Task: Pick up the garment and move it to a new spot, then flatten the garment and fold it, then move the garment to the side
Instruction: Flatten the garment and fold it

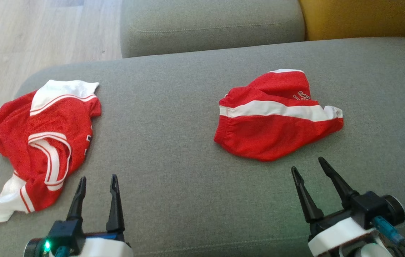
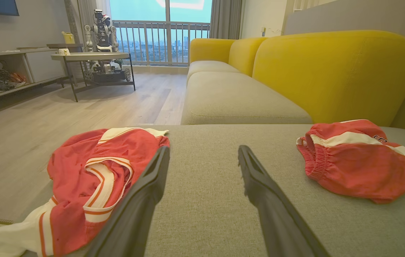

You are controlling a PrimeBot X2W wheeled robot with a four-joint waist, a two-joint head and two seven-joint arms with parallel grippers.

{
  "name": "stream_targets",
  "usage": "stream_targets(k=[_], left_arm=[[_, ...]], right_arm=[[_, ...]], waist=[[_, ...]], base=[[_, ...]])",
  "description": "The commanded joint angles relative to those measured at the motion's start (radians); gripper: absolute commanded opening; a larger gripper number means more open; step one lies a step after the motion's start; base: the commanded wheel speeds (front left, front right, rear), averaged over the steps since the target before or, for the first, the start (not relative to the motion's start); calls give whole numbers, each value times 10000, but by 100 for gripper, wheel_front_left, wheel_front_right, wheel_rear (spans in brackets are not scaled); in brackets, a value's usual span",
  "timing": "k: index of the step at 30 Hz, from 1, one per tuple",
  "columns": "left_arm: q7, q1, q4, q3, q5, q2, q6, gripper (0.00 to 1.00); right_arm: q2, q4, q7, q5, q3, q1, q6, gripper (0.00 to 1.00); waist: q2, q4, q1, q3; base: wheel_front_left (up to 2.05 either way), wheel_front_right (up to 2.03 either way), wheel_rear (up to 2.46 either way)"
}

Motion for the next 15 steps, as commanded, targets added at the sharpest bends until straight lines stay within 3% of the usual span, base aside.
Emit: stream_targets(k=[1, 15], left_arm=[[-51, -450, -303, 356, 71, -74, 17, 100], [-51, -499, -32, 215, -24, -77, 5, 100]], right_arm=[[-24, -281, -65, 9, 284, -309, -2, 100], [-24, -242, -65, 15, 474, -348, -2, 100]], waist=[[-1, -19, 1, -10], [-1, -405, 1, -27]], base=[[0, 0, 0], [0, 0, 0]])
